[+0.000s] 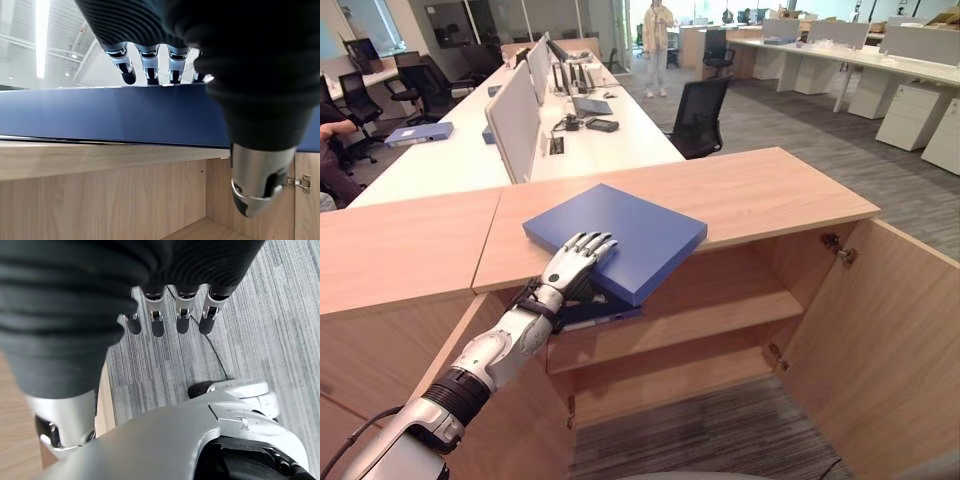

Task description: Put the empty folder in the office cabinet

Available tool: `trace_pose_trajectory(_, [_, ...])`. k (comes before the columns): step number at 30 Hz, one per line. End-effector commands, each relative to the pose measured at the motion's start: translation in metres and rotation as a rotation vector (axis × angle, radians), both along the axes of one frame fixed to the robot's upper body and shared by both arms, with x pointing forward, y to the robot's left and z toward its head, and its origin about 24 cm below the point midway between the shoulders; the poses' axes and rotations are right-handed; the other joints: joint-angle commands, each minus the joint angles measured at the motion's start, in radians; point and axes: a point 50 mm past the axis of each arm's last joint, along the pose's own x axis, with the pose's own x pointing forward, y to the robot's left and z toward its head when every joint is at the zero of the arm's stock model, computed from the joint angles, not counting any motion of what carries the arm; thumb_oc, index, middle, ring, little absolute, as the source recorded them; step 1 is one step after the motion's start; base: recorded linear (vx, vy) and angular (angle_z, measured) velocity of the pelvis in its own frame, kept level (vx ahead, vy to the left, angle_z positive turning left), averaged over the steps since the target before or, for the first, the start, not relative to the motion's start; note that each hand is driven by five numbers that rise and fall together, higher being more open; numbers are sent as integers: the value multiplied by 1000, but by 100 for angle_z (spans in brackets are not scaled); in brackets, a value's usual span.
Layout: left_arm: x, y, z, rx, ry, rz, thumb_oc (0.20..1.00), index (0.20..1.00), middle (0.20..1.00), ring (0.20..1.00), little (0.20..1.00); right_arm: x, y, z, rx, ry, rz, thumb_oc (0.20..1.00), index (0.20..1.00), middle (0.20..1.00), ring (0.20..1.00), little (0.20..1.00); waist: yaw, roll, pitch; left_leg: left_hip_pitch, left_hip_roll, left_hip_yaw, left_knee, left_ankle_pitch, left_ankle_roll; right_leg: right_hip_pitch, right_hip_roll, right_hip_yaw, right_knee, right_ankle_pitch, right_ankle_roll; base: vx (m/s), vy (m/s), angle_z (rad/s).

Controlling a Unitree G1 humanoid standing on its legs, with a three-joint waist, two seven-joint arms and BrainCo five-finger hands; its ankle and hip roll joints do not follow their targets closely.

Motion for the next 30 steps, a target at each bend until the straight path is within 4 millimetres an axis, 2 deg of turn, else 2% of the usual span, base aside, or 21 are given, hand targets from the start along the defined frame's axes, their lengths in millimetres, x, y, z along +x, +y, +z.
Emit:
trace_pose_trajectory(1, [30,-2,44,-1,-168,29,1000,1000,1000,1000,1000,-2,-4,0,-24,34,23,1000,1000,1000,1000,1000,-6,-8,1,13,3,-31,13,-128,14,-42,-25,-84,6,14,54,0,0,0])
trace_pose_trajectory(9, [39,-21,41,-17,-161,3,1000,1000,1000,1000,1000,-1,-7,1,-39,34,39,1000,1000,1000,1000,1000,-19,-7,5,14,3,-27,13,-128,15,-43,-27,-81,6,16,56,0,0,0])
trace_pose_trajectory(14, [41,-32,28,-7,-118,-5,1000,1000,1000,1000,1000,-2,-9,1,-53,36,34,1000,1000,1000,1000,1000,-29,-7,4,16,4,-19,13,-131,18,-46,-27,-75,6,18,57,7,2,-3])
trace_pose_trajectory(15, [41,-31,24,-5,-106,3,363,363,363,363,363,-2,-9,1,-55,37,31,1000,1000,1000,1000,1000,-30,-7,5,18,3,-18,13,-132,18,-46,-27,-74,6,18,57,11,3,-9])
trace_pose_trajectory(16, [40,-28,15,-14,-92,51,200,200,200,200,200,-2,-8,1,-60,38,31,1000,1000,1000,1000,1000,-30,-9,7,18,4,-18,13,-132,18,-46,-27,-74,6,17,56,8,2,-5])
trace_pose_trajectory(25, [34,-24,0,-6,-66,97,200,200,200,200,200,-1,-5,1,-57,34,27,1000,1000,1000,1000,1000,-23,-14,6,23,6,-19,13,-136,18,-40,-26,-77,6,11,52,0,0,0])
trace_pose_trajectory(30, [18,-25,-3,-135,-11,87,200,200,200,200,200,0,-5,1,-58,32,12,1000,1000,1000,1000,1000,-8,-20,8,24,7,-24,13,-138,19,-38,-25,-83,6,9,48,0,0,0])
